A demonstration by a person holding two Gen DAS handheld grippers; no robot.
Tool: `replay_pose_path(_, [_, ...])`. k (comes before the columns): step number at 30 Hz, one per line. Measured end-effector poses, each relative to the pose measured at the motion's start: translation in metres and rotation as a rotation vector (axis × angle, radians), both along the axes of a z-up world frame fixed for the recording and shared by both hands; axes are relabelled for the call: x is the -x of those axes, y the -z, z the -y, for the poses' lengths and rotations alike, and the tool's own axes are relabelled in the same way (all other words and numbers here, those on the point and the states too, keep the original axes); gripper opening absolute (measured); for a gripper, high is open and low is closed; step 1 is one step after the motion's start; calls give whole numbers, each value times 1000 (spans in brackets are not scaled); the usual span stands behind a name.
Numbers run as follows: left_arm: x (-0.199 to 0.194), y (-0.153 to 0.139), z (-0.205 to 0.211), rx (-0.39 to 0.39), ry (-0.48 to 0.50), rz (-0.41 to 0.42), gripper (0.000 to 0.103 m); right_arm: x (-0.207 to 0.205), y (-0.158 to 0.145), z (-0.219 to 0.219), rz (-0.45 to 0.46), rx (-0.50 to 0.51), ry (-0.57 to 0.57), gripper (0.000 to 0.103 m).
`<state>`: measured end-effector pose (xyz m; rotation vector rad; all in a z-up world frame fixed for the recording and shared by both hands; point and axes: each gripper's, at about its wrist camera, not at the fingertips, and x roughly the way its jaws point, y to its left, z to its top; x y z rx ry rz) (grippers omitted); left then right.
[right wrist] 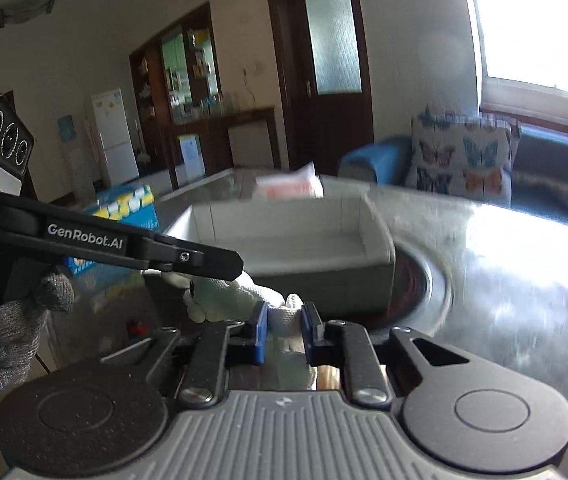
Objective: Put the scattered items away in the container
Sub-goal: 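Carry the rabbit over the grey box with both grippers and open them, then grasp the red-bow girl doll with the left gripper while the right grasps the headband figure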
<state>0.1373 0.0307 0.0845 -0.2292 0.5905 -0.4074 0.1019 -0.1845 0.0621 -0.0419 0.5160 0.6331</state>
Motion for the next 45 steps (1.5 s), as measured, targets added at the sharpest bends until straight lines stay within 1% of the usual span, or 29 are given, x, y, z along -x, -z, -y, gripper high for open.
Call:
replay_pose_path(5, [-19, -27, -9, -17, -44, 81, 11, -22, -23, -19, 68, -5, 6, 16])
replay_pose_path(9, [-42, -28, -16, -73, -96, 98, 11, -50, -32, -40, 83, 9, 9, 16])
replay_pose_path(13, [-71, -14, -24, -102, -139, 60, 11, -79, -31, -65, 82, 53, 10, 18])
replay_pose_path(14, [-79, -9, -27, -104, -148, 47, 11, -87, -30, -70, 77, 64, 15, 21])
replay_pose_path(15, [-84, -2, -30, -106, -160, 36, 11, -94, -28, -74, 68, 68, 18, 22])
replay_pose_path(18, [-102, 8, -41, -105, -189, 12, 12, -112, -23, -81, 36, 66, 30, 23])
replay_pose_path(22, [-122, 22, -48, -94, -215, -31, 13, -116, -17, -80, 16, 64, 30, 25])
replay_pose_path(24, [-127, 30, -50, -82, -228, -58, 13, -114, -14, -79, 16, 77, 29, 30])
replay_pose_path(25, [-128, 33, -51, -77, -231, -68, 13, -113, -12, -79, 14, 82, 31, 30])
replay_pose_path(28, [-124, 36, -49, -76, -232, -79, 16, -109, -7, -76, 0, 95, 32, 31])
replay_pose_path(30, [-118, 35, -50, -81, -240, -81, 21, -105, -4, -76, -9, 101, 29, 32])
replay_pose_path(31, [-115, 35, -51, -81, -244, -84, 21, -103, -3, -75, -11, 103, 27, 32])
replay_pose_path(33, [-107, 30, -53, -68, -250, -89, 22, -98, 0, -74, -17, 108, 19, 36])
replay_pose_path(35, [-97, 28, -56, -45, -245, -90, 23, -92, 1, -75, -22, 109, 5, 36])
replay_pose_path(37, [-84, 24, -55, -30, -238, -86, 24, -82, 3, -75, -26, 112, -12, 39])
replay_pose_path(38, [-77, 23, -55, -25, -233, -83, 25, -77, 4, -75, -26, 112, -19, 43])
replay_pose_path(41, [-57, 20, -53, -6, -222, -75, 28, -63, 8, -74, -27, 116, -38, 47])
replay_pose_path(42, [-50, 19, -51, 1, -217, -74, 29, -58, 9, -74, -27, 116, -45, 50])
replay_pose_path(45, [-32, 21, -47, 5, -202, -74, 29, -44, 12, -73, -28, 121, -68, 52])
